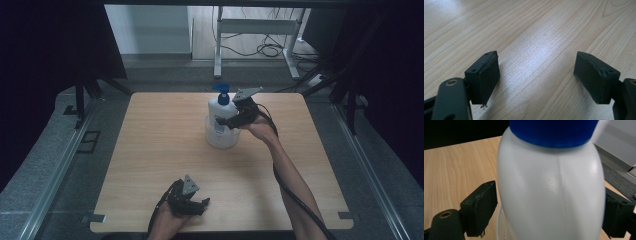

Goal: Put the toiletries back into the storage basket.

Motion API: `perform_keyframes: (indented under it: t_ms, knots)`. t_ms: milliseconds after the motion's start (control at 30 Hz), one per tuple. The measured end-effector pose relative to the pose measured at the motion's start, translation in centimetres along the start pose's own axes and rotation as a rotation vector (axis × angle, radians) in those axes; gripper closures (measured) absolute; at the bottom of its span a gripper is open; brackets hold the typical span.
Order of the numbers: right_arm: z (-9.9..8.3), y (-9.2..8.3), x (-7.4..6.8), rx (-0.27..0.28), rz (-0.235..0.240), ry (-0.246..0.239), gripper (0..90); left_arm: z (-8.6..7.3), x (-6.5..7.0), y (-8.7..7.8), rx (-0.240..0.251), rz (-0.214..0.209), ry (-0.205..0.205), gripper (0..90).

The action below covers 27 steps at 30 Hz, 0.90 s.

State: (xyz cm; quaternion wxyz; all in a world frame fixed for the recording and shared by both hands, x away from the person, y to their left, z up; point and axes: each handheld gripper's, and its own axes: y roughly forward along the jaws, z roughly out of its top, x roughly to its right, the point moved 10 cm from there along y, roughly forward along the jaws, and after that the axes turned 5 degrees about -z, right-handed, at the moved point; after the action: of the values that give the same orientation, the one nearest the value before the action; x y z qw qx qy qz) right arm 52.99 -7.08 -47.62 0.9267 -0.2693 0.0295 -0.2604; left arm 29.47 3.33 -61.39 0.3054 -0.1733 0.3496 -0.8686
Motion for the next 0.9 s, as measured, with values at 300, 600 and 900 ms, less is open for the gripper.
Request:
perform_keyframes:
  t_ms: [300,600,900]
  knots:
    - [0.3,-0.2,-0.3,-0.008,-0.008,-0.011,6.0,0.0,0.0,0.0,0.000,0.000,0.000,20.3]
    - [0.8,-0.8,0.0,0.000,-0.040,0.004,0.0,0.0,0.0,0.0,0.000,0.000,0.000,20.3]
    - [0.9,-1.6,0.5,-0.001,-0.072,0.019,0.0,0.0,0.0,0.0,0.000,0.000,0.000,20.3]
